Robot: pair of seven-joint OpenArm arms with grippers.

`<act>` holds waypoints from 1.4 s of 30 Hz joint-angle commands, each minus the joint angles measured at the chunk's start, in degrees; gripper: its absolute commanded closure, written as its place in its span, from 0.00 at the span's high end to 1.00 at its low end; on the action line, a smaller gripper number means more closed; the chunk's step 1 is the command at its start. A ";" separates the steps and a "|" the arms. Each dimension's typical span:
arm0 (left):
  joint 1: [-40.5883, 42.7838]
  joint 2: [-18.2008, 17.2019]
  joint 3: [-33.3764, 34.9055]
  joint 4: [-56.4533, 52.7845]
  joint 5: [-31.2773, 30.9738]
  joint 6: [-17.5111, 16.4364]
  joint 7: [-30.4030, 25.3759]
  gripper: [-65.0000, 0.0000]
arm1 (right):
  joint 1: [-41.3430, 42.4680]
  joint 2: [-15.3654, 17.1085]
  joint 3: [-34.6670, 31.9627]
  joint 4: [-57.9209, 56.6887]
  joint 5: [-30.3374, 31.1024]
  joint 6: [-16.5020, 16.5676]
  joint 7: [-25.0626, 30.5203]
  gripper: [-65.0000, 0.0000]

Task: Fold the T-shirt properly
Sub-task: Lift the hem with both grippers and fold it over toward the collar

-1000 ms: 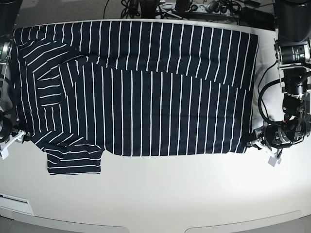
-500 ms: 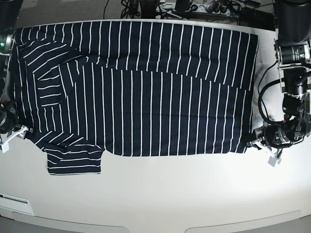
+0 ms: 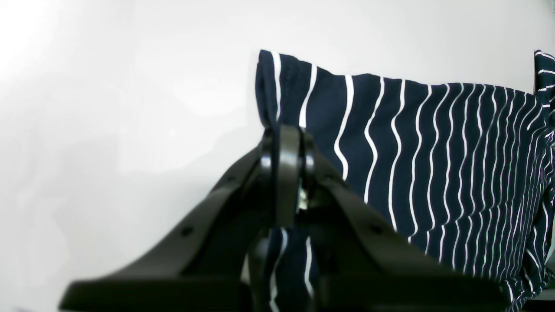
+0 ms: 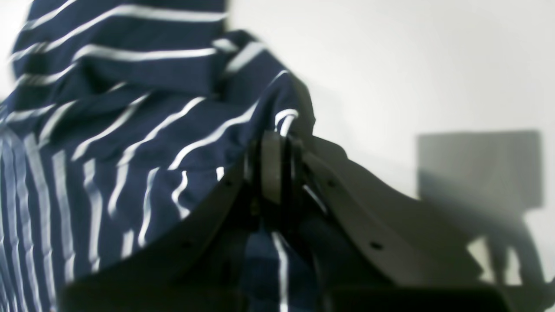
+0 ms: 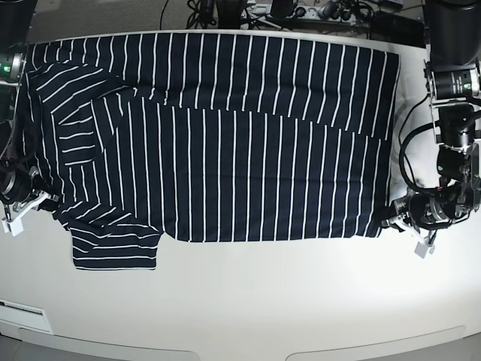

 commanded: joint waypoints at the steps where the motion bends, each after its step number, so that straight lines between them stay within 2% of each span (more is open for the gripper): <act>1: -0.76 -0.87 0.11 0.24 2.45 0.26 1.68 0.00 | 2.14 1.18 0.26 0.68 1.73 0.81 0.35 0.00; 4: -1.18 -0.90 0.11 0.26 1.29 -2.29 1.73 0.00 | 4.20 1.20 0.26 0.68 4.00 1.11 -2.19 0.00; 6: -1.90 -0.87 0.11 0.26 -0.28 -4.87 1.81 0.00 | 5.64 1.33 0.26 0.68 5.35 2.95 -3.91 0.00; 11: -5.09 -0.92 0.11 0.37 -4.20 -11.08 3.72 0.00 | 8.24 2.86 0.28 1.99 11.85 3.12 -10.01 0.00; 14: -7.08 -0.90 0.11 0.46 -7.45 -14.23 6.40 0.00 | 7.85 4.44 0.26 5.27 13.14 3.12 -12.28 0.00; 17: -8.35 -0.92 0.11 1.40 -13.55 -16.09 11.78 0.00 | 6.54 6.54 0.26 9.77 13.18 3.12 -14.27 0.00; 22: -8.41 -1.42 0.11 6.12 -22.43 -16.13 20.61 0.00 | 3.56 11.08 0.28 16.79 13.18 3.12 -14.36 0.00; 28: -7.76 -6.34 0.11 10.80 -26.67 -16.06 22.80 0.00 | -2.78 14.75 0.33 24.33 13.27 3.12 -14.29 0.00; 32: -6.10 -10.27 0.11 12.17 -30.16 -16.06 22.94 0.00 | -7.23 14.78 0.85 28.70 16.02 3.12 -14.29 0.00; 36: -2.82 -13.35 0.11 12.72 -32.97 -16.13 22.94 0.00 | -11.87 14.64 5.01 33.81 16.00 3.12 -13.84 0.00; 42: 2.40 -15.04 0.11 12.76 -32.97 -16.65 22.94 0.00 | -18.49 14.64 13.22 43.15 15.98 3.12 -14.69 0.00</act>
